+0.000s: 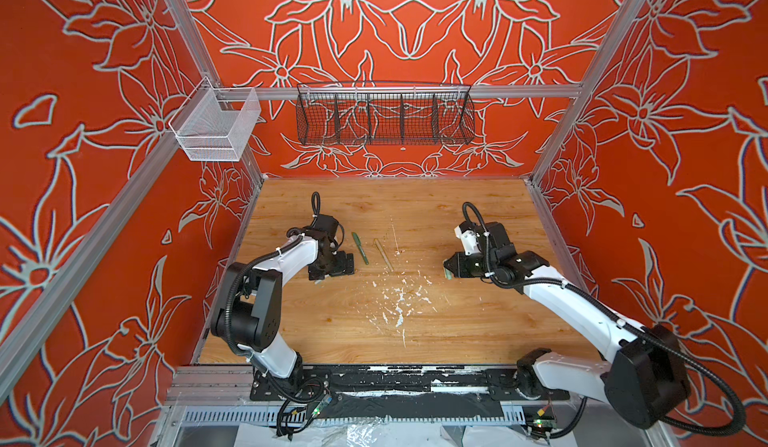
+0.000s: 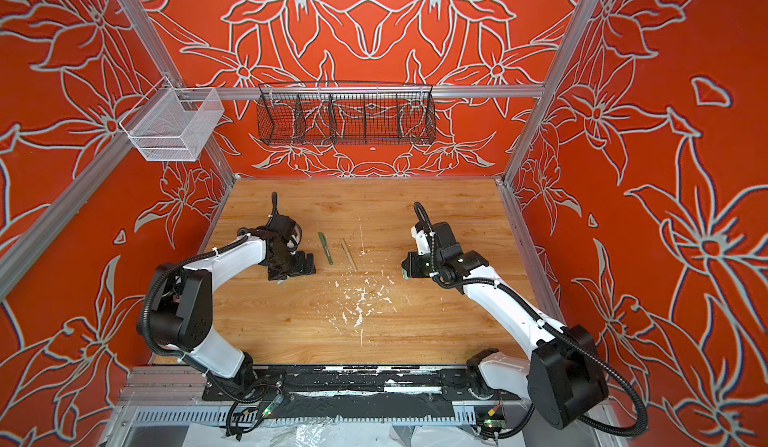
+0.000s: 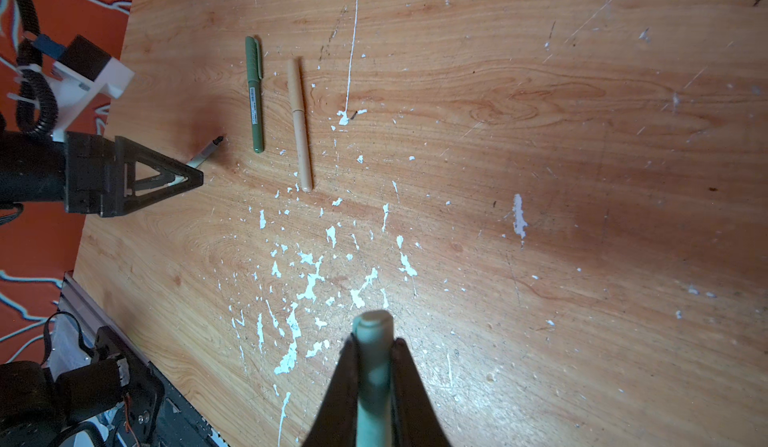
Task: Insert the pens into the pen caps
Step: 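Lower the open left gripper onto the back end of the mint-green pen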
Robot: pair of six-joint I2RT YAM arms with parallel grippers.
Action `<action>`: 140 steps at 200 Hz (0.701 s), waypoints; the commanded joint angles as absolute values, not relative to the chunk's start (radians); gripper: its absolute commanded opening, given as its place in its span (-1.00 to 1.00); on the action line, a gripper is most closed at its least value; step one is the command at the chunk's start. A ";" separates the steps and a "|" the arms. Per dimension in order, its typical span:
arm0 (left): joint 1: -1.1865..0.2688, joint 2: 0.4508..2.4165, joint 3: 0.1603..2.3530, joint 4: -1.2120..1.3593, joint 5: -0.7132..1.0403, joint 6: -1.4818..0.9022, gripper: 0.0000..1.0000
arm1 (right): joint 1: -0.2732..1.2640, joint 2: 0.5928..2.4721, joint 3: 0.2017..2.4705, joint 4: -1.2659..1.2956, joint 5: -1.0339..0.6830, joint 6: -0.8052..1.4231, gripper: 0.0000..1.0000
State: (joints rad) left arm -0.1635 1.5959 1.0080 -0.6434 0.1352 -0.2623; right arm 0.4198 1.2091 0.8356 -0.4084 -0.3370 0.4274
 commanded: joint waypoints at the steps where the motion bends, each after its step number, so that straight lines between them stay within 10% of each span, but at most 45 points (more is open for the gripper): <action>1: -0.159 1.542 1.042 -0.647 0.090 -0.237 0.94 | 0.414 1.193 0.819 -0.406 -0.320 0.441 -0.93; 140: -0.159 1.746 1.080 -0.699 0.107 -0.219 0.94 | 0.414 1.163 0.810 -0.419 -0.305 0.434 -0.93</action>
State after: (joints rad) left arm -0.1635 1.7645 1.1126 -0.6731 0.0463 -0.2127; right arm 0.4198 1.1732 0.8230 -0.4137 -0.3256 0.4297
